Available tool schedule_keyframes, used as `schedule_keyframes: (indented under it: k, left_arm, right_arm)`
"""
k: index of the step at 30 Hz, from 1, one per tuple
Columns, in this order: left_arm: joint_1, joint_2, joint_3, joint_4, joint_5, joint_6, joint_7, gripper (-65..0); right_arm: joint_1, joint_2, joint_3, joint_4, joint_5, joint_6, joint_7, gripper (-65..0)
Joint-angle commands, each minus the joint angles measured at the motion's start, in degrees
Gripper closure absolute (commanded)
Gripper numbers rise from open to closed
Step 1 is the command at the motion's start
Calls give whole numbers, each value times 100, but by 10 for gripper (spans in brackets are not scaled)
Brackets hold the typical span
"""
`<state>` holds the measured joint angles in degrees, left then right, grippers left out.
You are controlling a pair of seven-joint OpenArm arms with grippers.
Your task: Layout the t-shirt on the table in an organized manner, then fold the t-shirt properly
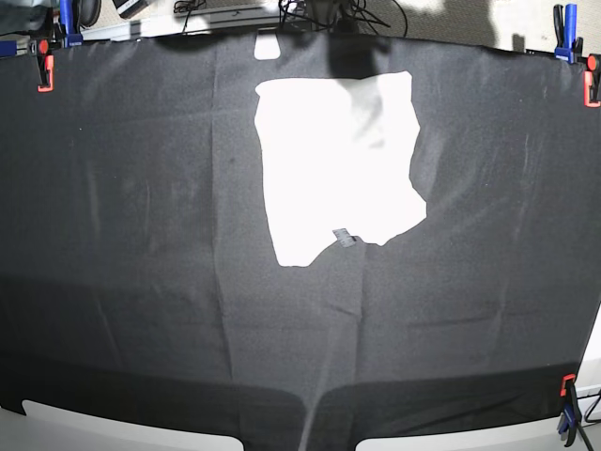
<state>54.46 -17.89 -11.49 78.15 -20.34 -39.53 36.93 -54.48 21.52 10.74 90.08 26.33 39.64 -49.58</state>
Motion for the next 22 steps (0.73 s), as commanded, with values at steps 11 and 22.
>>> schedule_keyframes:
  k: [11, 22]
  left_arm:
    - [-3001, 103, 785, -4404, 1139, 730, -1598, -320]
    - [-3506, 105, 785, -4592, 1134, 1108, -1576, -320]
  right_arm:
    - [2876, 363, -2155, -4715, -13, -564, 1425, -307]
    - [3751, -181, -3300, -5650, 79, -564, 1244, -307]
